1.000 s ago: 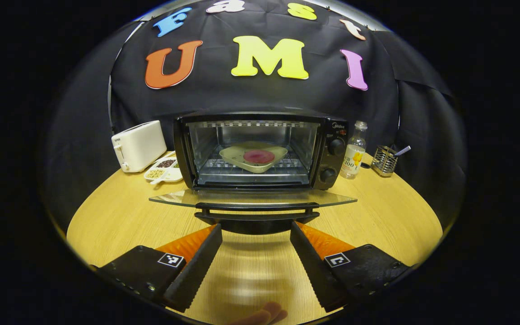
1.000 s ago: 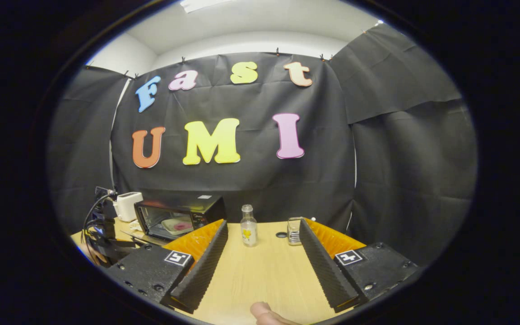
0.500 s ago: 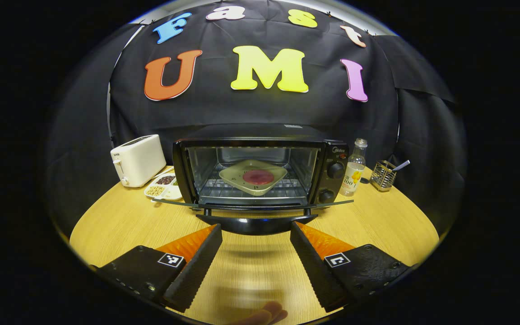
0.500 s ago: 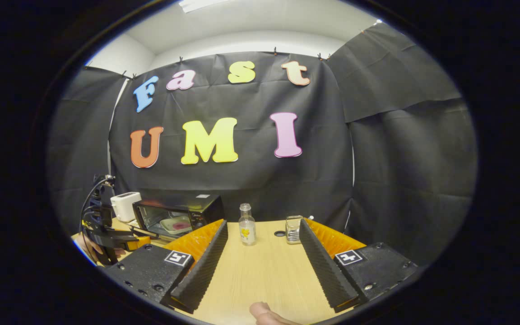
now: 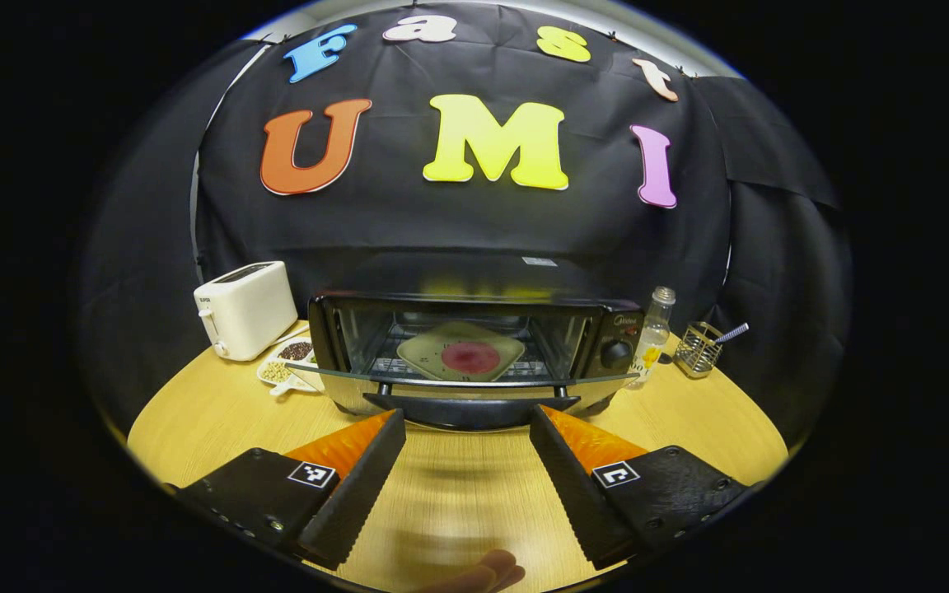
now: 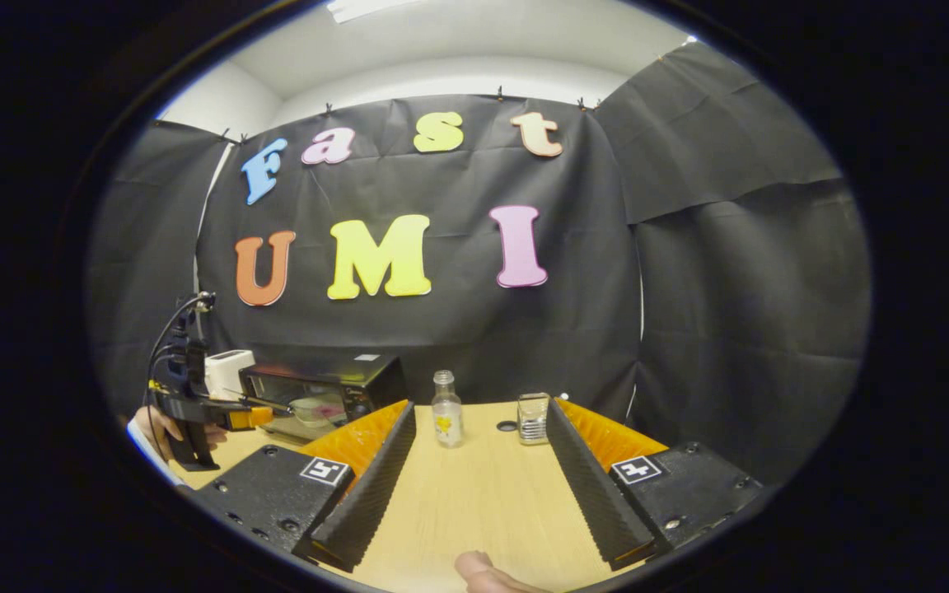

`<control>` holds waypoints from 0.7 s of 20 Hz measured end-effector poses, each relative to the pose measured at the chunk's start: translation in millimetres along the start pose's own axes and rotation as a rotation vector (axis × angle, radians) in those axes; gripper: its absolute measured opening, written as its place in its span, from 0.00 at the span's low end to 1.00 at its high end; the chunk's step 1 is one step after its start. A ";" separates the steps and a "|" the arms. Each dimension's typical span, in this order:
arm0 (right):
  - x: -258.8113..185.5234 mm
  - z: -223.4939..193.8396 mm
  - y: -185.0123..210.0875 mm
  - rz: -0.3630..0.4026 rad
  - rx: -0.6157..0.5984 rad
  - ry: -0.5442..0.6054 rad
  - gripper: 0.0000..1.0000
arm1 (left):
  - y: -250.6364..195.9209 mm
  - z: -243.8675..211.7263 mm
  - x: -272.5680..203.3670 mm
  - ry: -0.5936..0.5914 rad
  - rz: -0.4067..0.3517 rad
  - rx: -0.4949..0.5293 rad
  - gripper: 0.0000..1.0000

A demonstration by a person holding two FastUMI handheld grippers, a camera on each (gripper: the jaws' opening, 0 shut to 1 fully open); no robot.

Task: Open the electric oven with the left hand, put the food in, and close the electric oven.

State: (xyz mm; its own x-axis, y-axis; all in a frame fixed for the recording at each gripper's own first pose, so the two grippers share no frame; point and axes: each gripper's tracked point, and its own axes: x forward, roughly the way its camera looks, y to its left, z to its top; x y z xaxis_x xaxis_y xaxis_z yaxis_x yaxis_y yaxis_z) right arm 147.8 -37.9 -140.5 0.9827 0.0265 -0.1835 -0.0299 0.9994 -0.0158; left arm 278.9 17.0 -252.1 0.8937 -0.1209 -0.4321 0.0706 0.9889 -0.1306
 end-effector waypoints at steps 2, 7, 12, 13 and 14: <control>-0.4 0.1 -4.0 -0.008 -0.003 0.001 1.00 | 2.1 9.4 7.8 -0.018 0.004 0.015 0.97; -8.0 6.4 -5.1 -0.016 -0.012 -0.012 1.00 | 7.8 18.4 35.2 -0.030 0.030 0.018 0.97; -19.0 6.6 -5.8 -0.016 0.006 -0.011 1.00 | 7.3 28.7 17.8 -0.061 0.009 -0.004 0.97; -22.7 6.6 -5.5 -0.016 0.015 -0.010 1.00 | 6.7 32.3 8.5 -0.074 0.008 -0.002 0.96; -26.6 5.4 -5.8 -0.017 0.019 -0.011 1.00 | 5.5 35.7 -1.6 -0.089 0.005 0.001 0.96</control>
State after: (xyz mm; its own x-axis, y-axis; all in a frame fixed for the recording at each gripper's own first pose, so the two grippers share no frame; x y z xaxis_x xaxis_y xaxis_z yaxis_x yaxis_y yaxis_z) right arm 122.8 -44.2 -130.2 0.9849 0.0095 -0.1728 -0.0097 1.0000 -0.0001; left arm 293.7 25.7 -220.4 0.9299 -0.1074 -0.3518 0.0661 0.9896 -0.1276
